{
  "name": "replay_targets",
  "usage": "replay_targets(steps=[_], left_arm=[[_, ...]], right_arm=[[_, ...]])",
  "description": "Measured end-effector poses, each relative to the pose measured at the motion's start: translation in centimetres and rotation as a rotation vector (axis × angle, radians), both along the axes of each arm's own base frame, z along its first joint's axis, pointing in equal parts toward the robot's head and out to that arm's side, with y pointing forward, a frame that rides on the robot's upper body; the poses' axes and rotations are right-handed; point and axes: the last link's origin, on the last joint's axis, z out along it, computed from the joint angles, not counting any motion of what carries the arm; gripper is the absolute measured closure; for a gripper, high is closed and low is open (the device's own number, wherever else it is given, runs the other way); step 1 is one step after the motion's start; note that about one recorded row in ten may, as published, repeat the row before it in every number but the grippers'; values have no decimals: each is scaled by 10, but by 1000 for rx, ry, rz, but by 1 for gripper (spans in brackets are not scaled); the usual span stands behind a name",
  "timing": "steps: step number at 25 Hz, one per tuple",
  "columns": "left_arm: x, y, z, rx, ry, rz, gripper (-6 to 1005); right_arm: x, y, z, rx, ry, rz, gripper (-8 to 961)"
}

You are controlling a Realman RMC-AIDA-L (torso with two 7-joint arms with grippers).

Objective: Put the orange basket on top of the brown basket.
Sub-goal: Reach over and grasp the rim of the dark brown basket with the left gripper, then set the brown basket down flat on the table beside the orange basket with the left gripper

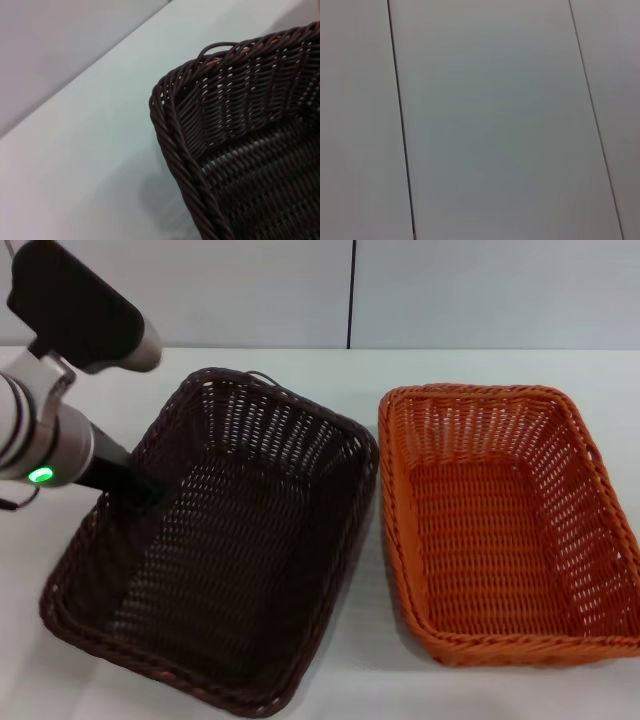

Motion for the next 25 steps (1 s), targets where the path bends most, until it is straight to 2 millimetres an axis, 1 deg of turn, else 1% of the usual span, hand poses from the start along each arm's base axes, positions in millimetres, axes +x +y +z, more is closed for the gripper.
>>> replay_targets(steps=[1,2,5,7,11,16,19,21,25], left_arm=[[5,4,13,-76,14,-72,737],[8,6,20,-108,14,-106,741],[12,6,27,-155,18,-148,752],[21,5,38,-238,36,-238,754],[28,7,45,-311,88,-306,762],[32,11,49,-422,144,-388,784],[35,11,47,-493,178,-440,791],[39,12,44,-548,213,-506,796],[43,17,40,-569,222,-530,805]], right_arm=[[0,0,0,2,1,1,152],[0,0,0,4,2,1,152],[0,-2,1,10,4,-1,153],[0,-3,1,15,5,-2,154],[0,-4,0,17,8,-2,155],[-4,-2,-1,19,20,10,157],[-5,-1,-1,19,22,15,158],[-7,-1,-2,17,23,21,158],[-9,1,-3,15,21,27,160]])
